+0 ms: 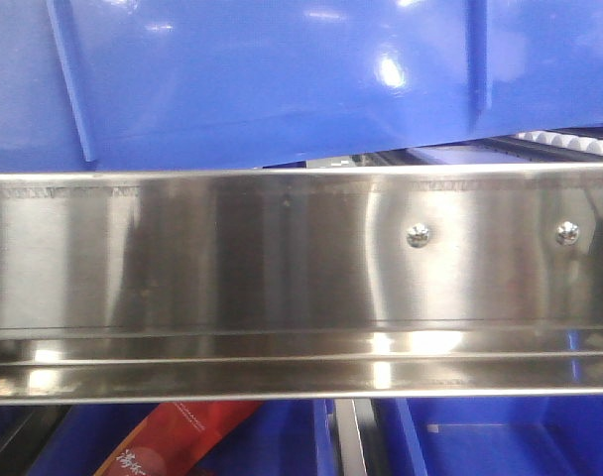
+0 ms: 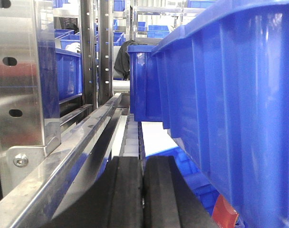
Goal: Move blue bin to conveyor side
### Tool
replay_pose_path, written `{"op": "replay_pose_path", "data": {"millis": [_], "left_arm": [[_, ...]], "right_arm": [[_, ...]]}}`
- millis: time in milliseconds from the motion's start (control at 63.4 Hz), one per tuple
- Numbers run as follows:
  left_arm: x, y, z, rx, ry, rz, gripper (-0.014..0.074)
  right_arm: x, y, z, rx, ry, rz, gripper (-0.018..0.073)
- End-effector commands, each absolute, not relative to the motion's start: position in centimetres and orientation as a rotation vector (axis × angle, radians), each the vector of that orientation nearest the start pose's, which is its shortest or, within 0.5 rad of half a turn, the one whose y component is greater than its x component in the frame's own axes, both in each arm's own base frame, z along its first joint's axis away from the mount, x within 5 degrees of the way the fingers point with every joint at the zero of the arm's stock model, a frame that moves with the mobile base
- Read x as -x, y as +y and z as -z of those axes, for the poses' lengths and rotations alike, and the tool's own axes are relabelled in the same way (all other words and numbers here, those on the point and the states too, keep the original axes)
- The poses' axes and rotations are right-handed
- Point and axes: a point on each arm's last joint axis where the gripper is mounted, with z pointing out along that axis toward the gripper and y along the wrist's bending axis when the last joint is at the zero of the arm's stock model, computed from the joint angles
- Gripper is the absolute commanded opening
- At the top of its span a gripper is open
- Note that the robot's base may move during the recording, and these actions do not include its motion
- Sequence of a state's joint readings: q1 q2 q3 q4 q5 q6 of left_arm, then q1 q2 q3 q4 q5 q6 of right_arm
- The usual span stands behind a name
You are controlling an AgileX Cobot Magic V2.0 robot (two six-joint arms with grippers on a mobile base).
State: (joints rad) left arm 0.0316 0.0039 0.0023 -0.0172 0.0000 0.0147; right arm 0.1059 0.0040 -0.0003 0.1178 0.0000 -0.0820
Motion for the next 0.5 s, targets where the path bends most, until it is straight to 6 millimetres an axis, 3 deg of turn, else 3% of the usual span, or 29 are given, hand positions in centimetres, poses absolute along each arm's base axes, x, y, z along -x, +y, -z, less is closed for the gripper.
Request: {"op": "replay_pose_path", "data": {"millis": [0,126,363,489], "left_arm": [[-5.6,0.1,-21.5,0.024,1.466,-0.016,-0.002],[-5.6,0.1,-21.5,0.024,1.466,-0.016,-0.002],[-5.6,0.1,-21.5,0.024,1.466,-0.016,-0.002],[-5.6,0.1,-21.5,0.024,1.466,-0.016,-0.002]], "right_arm": [[-5.6,0.5,-21.5,0.049,1.467,-0.105,-0.0088],[-5.6,0.5,-21.6,0.046,1.448,-0.104,-0.0088],[-4.9,0.2,-24.1,0.011,1.177,-0.09,-0.0088],[-4.1,0.3,-27.5,0.034,1.238,-0.108,-0.0088]]}}
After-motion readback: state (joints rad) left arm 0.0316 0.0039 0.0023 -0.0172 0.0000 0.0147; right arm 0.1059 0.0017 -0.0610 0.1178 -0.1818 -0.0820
